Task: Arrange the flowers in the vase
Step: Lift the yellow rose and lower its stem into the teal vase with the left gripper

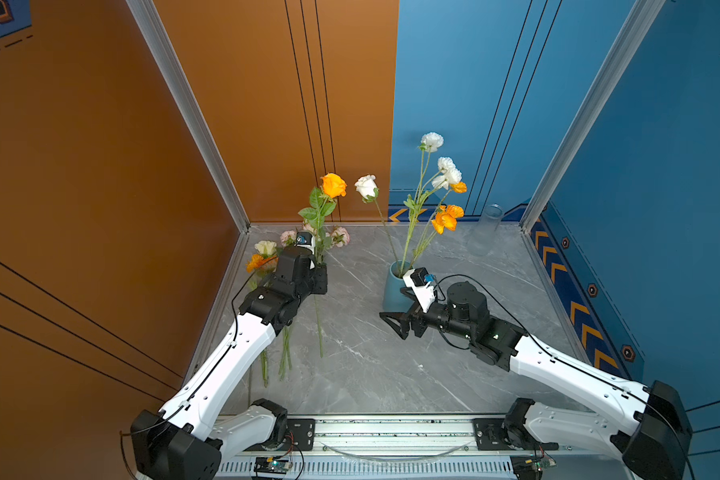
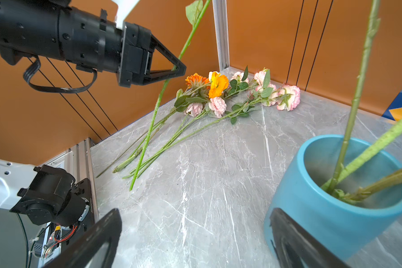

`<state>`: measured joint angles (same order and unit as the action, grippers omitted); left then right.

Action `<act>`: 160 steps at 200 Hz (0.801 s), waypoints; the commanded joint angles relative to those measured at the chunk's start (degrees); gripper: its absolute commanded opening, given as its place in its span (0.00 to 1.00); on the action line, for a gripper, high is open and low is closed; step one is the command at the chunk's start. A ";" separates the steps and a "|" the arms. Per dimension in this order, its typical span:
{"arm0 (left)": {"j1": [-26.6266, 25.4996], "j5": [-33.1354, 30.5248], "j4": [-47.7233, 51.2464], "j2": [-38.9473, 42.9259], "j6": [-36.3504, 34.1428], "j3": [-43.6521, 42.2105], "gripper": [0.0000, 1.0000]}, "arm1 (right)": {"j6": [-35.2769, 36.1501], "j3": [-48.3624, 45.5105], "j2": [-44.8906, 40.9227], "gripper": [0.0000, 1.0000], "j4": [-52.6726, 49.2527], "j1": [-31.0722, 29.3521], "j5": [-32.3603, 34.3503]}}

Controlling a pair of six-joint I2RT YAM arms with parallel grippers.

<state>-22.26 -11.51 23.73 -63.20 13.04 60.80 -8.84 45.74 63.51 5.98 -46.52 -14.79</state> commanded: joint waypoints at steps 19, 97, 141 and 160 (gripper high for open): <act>-5.75 -2.05 -22.66 8.45 -2.88 -8.01 0.00 | -0.16 -1.79 -6.30 1.00 -3.90 0.56 2.18; -18.37 2.68 -50.39 8.36 -11.51 -8.21 0.00 | -1.43 -5.48 -19.85 1.00 -14.92 5.89 11.79; -21.62 -0.09 -68.21 1.05 -11.92 -6.94 0.00 | -3.55 -5.76 -24.37 1.00 -18.29 11.36 10.76; -22.89 -2.14 -73.58 -2.88 -13.92 -5.87 0.00 | -3.38 -5.66 -24.73 1.00 -18.61 11.37 10.34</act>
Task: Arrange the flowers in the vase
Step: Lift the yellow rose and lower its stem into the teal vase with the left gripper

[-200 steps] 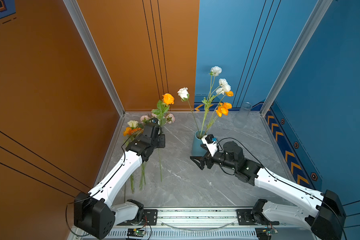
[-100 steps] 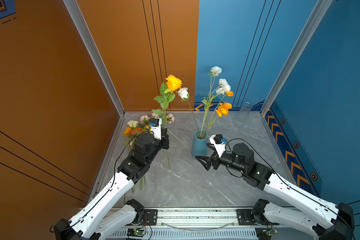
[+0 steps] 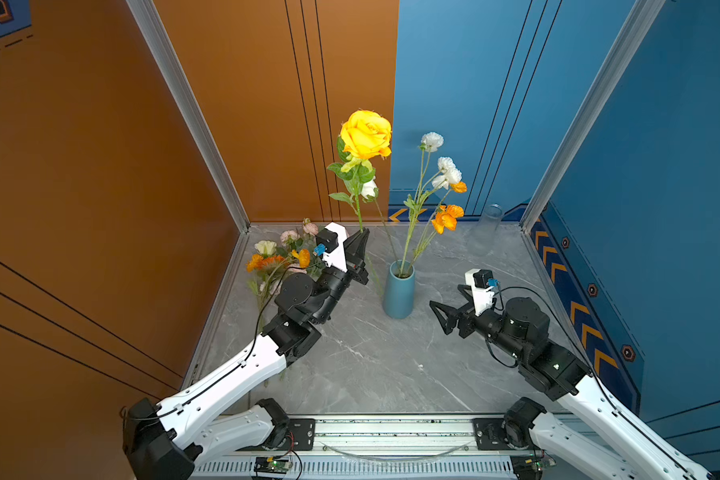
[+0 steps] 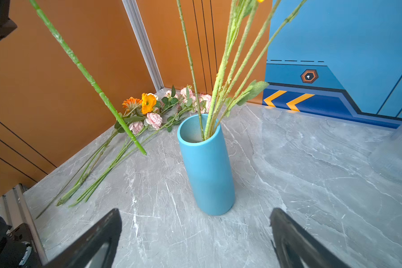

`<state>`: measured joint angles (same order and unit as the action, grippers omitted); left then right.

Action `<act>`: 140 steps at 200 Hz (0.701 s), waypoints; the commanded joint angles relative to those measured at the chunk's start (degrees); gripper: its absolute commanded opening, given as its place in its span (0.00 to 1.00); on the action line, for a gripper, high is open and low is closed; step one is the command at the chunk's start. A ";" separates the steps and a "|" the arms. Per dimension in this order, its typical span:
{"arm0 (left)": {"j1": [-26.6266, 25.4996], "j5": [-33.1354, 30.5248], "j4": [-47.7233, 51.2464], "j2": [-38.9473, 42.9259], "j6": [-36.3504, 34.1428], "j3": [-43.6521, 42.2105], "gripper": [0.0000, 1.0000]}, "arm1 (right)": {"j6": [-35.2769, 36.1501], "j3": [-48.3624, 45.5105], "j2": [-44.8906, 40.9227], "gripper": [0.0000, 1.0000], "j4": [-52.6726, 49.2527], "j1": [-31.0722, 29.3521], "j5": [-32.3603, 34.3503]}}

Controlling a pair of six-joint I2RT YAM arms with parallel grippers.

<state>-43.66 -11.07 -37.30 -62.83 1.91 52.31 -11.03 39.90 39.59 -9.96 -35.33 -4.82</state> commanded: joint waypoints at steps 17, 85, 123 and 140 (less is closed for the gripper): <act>-2.20 -2.94 -17.95 -6.45 -3.70 3.46 0.00 | -1.33 0.32 -0.53 1.00 -2.69 0.18 -0.13; -2.63 -3.74 -19.84 -14.22 -6.22 6.26 0.00 | -0.71 0.86 0.20 1.00 -2.28 0.27 -1.24; -2.40 -3.61 -26.71 -18.33 -5.29 2.19 0.00 | -0.58 1.25 1.35 1.00 -1.28 0.25 -2.59; -2.34 -4.20 -32.07 -20.78 -4.91 0.10 0.00 | -0.33 1.72 2.30 1.00 -0.90 0.22 -3.89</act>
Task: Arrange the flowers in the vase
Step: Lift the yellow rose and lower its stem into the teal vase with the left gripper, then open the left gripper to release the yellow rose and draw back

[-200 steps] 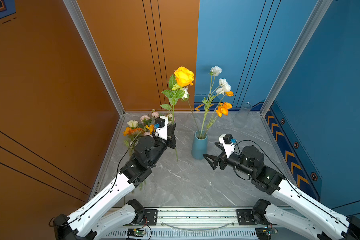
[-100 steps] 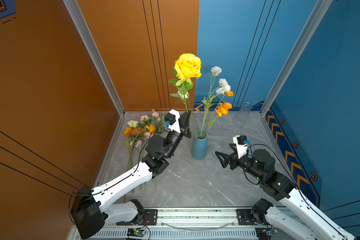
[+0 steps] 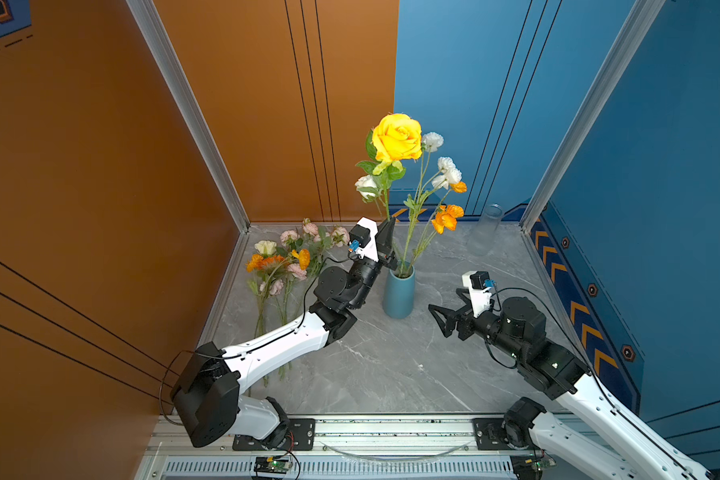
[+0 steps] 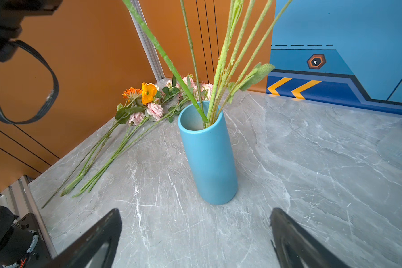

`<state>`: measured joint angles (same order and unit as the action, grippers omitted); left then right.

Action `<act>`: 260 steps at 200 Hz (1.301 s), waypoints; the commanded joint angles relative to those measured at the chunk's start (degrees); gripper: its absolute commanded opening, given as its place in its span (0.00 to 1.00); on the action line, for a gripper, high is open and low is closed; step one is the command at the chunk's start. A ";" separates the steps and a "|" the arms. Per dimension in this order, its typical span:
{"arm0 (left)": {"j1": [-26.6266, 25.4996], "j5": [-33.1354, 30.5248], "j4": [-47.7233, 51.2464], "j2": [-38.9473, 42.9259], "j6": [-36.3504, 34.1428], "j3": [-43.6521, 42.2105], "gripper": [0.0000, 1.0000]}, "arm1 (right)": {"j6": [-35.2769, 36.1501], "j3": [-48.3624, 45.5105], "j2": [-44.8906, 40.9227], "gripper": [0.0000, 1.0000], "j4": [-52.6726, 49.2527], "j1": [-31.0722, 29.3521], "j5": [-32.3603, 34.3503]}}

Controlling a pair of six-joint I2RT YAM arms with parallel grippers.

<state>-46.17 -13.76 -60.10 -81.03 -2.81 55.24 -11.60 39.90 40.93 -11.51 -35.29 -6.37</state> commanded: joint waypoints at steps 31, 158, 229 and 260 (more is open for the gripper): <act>0.03 -3.51 -16.26 -7.26 1.27 -5.31 0.00 | 0.73 3.28 2.40 1.00 1.75 -0.33 -5.69; 0.23 -3.89 -15.76 -13.94 6.71 -10.77 0.08 | 2.66 4.31 5.42 1.00 4.89 -4.53 -5.50; 0.95 -0.64 -5.58 -9.20 9.09 -11.68 0.33 | 2.68 3.61 5.37 1.00 5.16 -4.54 -4.70; 1.61 2.19 7.93 -0.95 9.86 -13.27 0.53 | 2.76 2.22 5.99 1.00 7.38 -4.53 -4.70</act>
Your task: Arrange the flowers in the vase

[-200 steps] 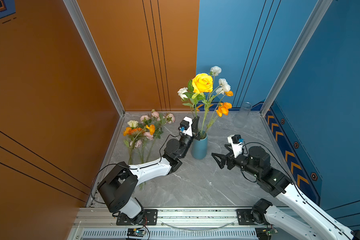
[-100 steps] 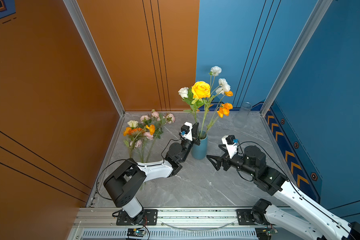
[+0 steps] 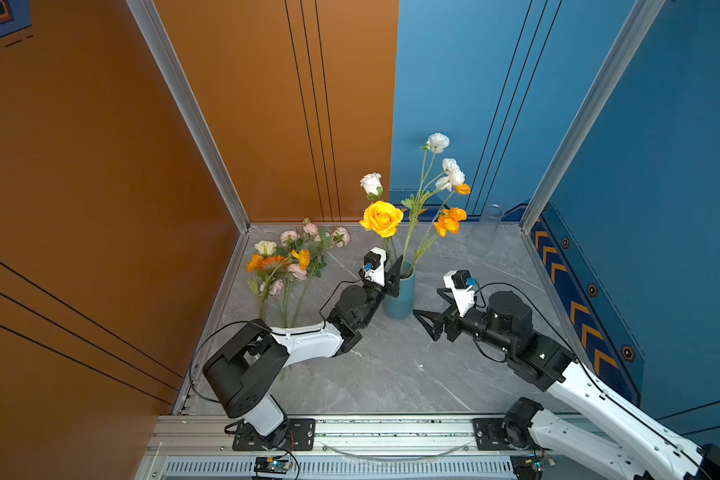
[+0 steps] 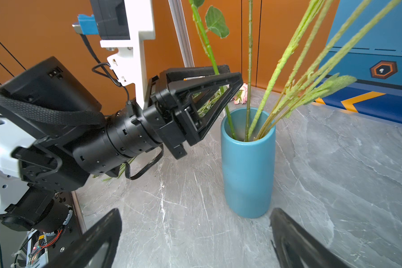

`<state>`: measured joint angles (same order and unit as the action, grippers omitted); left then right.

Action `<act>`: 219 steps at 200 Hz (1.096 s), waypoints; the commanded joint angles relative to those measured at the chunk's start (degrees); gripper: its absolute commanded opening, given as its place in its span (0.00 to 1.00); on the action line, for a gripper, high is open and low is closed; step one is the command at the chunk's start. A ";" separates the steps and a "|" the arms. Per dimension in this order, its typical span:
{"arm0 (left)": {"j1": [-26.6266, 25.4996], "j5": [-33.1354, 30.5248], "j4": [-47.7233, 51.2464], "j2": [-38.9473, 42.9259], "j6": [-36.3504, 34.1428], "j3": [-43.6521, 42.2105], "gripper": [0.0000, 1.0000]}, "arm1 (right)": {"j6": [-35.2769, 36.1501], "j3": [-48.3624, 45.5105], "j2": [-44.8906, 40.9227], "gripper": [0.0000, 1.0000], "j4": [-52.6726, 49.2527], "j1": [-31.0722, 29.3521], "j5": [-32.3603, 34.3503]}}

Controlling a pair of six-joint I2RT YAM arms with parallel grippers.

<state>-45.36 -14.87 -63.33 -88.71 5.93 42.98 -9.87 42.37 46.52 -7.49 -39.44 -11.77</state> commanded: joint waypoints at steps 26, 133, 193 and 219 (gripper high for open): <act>3.30 8.50 29.04 13.79 2.06 1.54 0.83 | 2.19 0.35 3.54 1.00 5.20 -0.37 -1.21; 10.58 13.00 96.36 28.86 -5.97 15.64 0.98 | -2.25 4.97 16.82 1.00 16.86 1.31 -15.02; 22.33 4.89 100.10 32.41 12.43 9.49 0.79 | -14.06 1.24 18.86 1.00 23.40 -2.90 -9.49; 27.70 2.49 102.69 25.57 18.31 8.71 0.75 | -14.14 0.61 20.45 1.00 23.41 -6.15 -6.92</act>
<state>-21.21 -8.43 34.59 -57.69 15.75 52.88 -21.08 43.97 65.58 13.32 -43.13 -21.78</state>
